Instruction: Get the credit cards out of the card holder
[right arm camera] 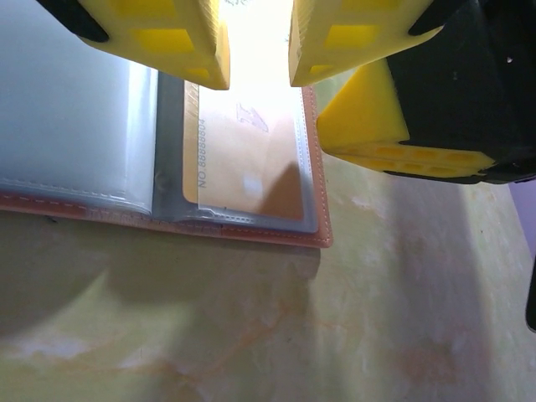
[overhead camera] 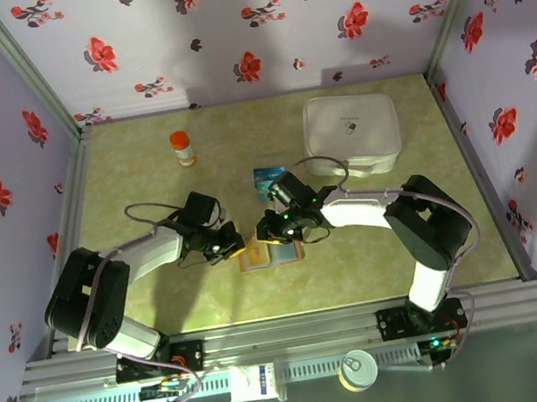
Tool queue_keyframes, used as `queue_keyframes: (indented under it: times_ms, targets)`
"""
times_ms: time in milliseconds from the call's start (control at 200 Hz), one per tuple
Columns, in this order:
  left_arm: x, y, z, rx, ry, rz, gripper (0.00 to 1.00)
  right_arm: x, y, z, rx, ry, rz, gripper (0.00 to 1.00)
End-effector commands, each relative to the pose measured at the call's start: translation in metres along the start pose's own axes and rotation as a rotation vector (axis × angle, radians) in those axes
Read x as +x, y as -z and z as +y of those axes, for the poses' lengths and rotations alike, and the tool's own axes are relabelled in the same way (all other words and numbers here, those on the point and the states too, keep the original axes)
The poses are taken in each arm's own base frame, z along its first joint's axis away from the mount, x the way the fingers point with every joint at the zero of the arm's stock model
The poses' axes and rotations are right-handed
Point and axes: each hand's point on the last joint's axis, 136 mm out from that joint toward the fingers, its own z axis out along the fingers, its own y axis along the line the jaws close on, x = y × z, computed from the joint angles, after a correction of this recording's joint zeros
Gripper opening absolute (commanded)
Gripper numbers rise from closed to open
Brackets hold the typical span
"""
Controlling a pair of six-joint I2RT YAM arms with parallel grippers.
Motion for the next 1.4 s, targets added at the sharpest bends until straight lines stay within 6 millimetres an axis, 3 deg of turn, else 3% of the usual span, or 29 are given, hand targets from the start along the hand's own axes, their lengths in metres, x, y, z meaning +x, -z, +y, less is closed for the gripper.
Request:
queue_keyframes:
  times_ms: [0,435,1100,1395]
  targets:
    - [0.001,-0.006,0.003,0.024,-0.012,0.022,0.04,-0.001,-0.004,0.008,-0.023,-0.003,0.005,0.26]
    - [0.003,-0.013,0.025,-0.026,0.013,0.054,0.0,0.004,-0.014,-0.004,0.011,-0.011,0.034,0.26]
    - [0.003,-0.013,0.025,-0.023,0.017,0.054,0.0,0.01,-0.024,-0.003,-0.01,-0.003,0.071,0.19]
    - [0.004,-0.013,0.026,-0.026,0.019,0.055,0.0,0.011,-0.024,-0.007,0.011,-0.004,0.078,0.22]
